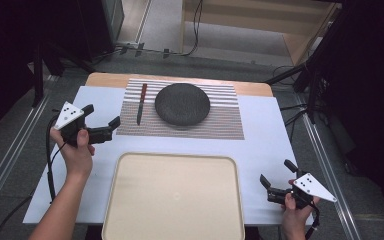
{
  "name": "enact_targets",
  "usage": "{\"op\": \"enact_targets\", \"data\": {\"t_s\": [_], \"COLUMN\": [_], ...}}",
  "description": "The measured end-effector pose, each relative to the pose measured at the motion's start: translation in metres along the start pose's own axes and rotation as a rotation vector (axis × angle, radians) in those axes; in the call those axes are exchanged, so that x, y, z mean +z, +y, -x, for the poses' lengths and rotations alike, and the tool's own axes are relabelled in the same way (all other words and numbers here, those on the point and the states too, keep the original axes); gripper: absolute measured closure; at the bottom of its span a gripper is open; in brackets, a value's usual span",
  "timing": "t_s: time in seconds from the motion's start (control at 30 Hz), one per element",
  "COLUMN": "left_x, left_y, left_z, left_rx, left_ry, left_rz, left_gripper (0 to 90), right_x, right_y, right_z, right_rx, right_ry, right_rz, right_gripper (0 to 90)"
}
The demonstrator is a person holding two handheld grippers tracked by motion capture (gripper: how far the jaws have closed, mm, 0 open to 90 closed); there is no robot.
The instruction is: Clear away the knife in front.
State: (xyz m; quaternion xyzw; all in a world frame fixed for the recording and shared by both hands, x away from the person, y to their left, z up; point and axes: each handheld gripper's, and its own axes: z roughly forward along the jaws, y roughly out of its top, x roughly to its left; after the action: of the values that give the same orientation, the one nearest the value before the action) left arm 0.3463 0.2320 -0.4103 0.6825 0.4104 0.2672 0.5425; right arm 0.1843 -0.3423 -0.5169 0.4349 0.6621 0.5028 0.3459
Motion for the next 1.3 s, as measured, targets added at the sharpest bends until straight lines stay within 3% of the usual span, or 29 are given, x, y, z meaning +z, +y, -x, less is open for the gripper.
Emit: {"op": "enact_targets", "data": {"t_s": [0.23,0.9,1.03,1.3], "left_x": [0.022,0.063,0.071,0.093], "left_y": [0.008,0.015,0.017,0.023], "left_z": [0.000,-0.006,-0.007,-0.007], "left_rx": [0.002,-0.009,-0.028,-0.023], "left_ry": [-0.009,0.001,-0.010,-0.003], "left_rz": [-0.019,-0.043,-0.051,-0.081], "left_gripper": [0.0,0.0,0.0,0.0], "right_x": [0.000,0.002,0.002,0.002], "right_y": [0.000,0.000,0.000,0.000], "right_z": [0.000,-0.001,-0.001,-0.001], "right_rx": [0.000,-0.006,-0.008,-0.007], "right_ry": [0.001,0.010,0.009,0.007], "right_rz": [-0.003,-0.008,-0.007,-0.007], "right_gripper": [0.0,0.0,0.0,0.0]}}
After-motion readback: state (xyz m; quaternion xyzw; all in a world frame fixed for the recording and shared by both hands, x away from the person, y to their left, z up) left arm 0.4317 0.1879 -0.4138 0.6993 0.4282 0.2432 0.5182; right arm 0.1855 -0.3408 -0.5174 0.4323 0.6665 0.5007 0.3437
